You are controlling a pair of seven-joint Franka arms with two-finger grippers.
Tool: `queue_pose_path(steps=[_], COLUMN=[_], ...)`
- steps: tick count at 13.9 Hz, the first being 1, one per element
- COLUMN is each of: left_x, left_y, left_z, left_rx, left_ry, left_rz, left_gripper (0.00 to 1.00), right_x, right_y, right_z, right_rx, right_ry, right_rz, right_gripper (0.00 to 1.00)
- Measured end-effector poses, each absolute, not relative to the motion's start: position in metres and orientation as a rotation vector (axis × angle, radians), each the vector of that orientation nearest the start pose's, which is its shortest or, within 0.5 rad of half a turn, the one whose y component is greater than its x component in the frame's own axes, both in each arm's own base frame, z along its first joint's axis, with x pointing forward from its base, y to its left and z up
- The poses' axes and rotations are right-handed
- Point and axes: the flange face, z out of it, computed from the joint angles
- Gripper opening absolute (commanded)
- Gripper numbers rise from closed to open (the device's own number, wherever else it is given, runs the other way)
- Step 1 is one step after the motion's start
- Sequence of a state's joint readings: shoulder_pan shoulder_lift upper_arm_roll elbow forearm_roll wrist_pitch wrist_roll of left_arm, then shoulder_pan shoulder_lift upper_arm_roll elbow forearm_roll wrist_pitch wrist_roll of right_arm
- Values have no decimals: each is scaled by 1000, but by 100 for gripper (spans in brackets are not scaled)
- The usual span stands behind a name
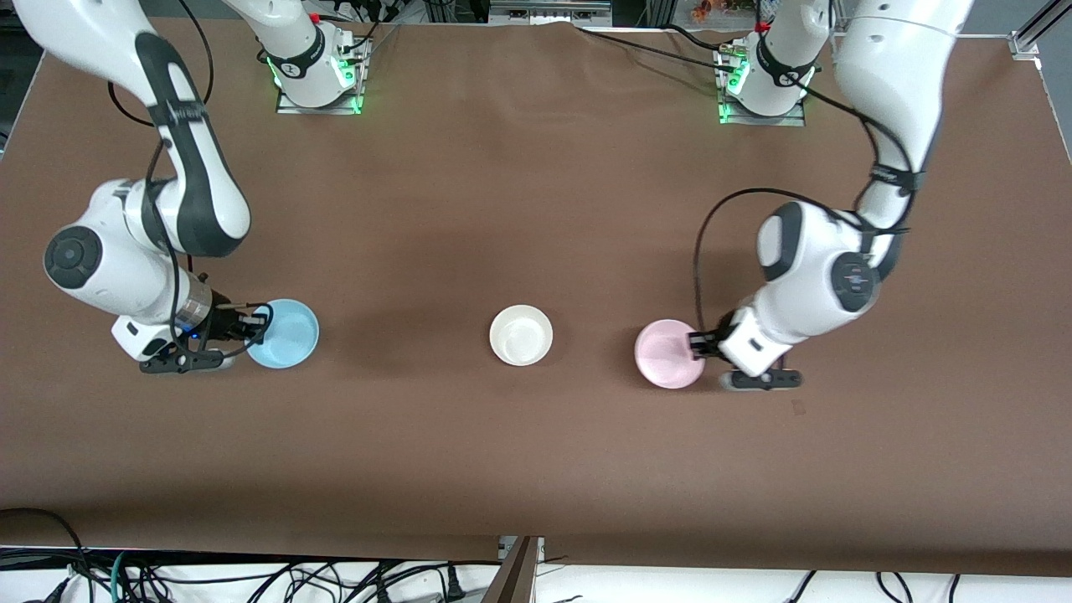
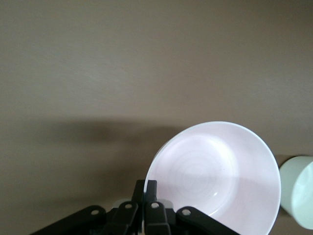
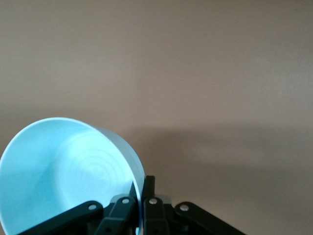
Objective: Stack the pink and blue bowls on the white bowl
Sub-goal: 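Carry the pink bowl with the left gripper over the white bowl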
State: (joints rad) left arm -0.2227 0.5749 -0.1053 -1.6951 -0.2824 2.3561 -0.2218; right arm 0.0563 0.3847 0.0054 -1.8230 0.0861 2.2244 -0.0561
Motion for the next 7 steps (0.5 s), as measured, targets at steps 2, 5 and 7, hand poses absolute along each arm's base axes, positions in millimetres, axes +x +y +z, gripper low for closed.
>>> queue_pose_path(steps=[2,5,7], left_x=[647,640,637], left_y=[-270,-331,-357], left_z=[269,271,274], left_rx=[-3418,-3418,-3422], left_ry=[-232,-297,-322], left_rz=[-5,-14,-27], left_gripper=[0,0,0], right_x=[636,631,628], right_y=[63,102,121], right_z=[356,370,373], right_rx=[-3056,-3035,-3029], right_ry=[-58,27,52], right_rz=[-21,-33,-26], right_gripper=[0,0,0])
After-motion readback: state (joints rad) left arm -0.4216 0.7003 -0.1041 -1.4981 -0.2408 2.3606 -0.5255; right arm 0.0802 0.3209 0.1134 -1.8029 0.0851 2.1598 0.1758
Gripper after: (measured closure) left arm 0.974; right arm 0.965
